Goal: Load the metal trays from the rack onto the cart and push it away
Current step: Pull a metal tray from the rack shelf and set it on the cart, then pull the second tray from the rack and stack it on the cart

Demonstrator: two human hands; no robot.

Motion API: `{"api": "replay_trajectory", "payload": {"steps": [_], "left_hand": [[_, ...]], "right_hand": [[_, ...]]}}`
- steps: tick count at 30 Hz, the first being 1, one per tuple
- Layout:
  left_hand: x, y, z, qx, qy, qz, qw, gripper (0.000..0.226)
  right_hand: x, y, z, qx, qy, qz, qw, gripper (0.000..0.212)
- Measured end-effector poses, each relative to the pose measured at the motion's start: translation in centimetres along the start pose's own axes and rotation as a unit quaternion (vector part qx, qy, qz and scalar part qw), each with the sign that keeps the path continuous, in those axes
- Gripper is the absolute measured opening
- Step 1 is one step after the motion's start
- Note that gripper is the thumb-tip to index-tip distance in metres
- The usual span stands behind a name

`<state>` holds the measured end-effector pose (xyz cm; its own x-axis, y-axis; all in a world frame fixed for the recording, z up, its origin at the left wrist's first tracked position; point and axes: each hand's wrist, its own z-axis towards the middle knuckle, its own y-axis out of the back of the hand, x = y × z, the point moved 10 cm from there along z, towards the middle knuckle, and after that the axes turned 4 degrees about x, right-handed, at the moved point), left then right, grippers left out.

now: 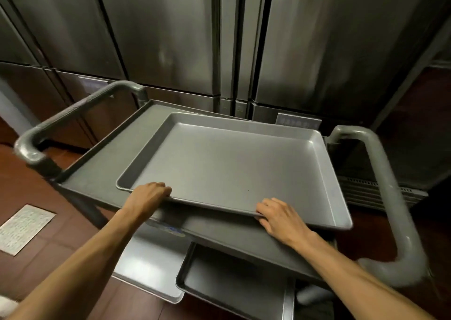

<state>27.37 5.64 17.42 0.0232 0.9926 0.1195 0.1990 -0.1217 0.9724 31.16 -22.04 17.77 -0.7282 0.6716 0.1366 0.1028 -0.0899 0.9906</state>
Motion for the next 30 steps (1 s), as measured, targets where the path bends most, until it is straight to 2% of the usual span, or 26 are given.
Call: {"api": "replay_trajectory", "payload": {"steps": [6, 12, 16, 20, 23, 26, 30], "left_hand": [[1.5, -1.3, 0.5, -0.008, 0.027, -0.043, 0.999, 0.022], [-2.7, 1.6, -2.0, -0.129, -0.059, -0.076, 0.987, 0.029], [-6.2, 0.7, -3.6, -0.125, -0.104, -0.105, 0.981, 0.025], [-8.4, -1.0, -5.8, -0.132, -0.134, -0.154, 0.97, 0.023], [-10.0, -2.8, -7.9, -0.131, -0.153, -0.177, 0.963, 0.025], [-11.0, -5.2, -9.7, -0.107, -0.155, -0.194, 0.963, 0.026], [-11.6, -10.2, -11.1, -0.03, -0.132, -0.207, 0.969, 0.027]], "right_hand": [[0.4, -2.8, 1.2, 0.03, 0.01, 0.038, 0.999, 0.01], [-0.3, -2.7, 1.3, 0.02, 0.008, 0.121, 0.992, 0.022], [1.1, -2.5, 0.5, 0.019, 0.023, 0.113, 0.993, 0.04], [3.7, -0.2, -1.2, -0.07, 0.04, 0.112, 0.99, 0.041], [7.0, 0.4, -3.3, -0.114, 0.091, 0.141, 0.979, 0.035], [10.7, -2.7, -5.6, -0.053, 0.147, 0.171, 0.973, 0.033], [12.6, -8.8, -8.0, 0.055, 0.145, 0.188, 0.97, 0.037]]}}
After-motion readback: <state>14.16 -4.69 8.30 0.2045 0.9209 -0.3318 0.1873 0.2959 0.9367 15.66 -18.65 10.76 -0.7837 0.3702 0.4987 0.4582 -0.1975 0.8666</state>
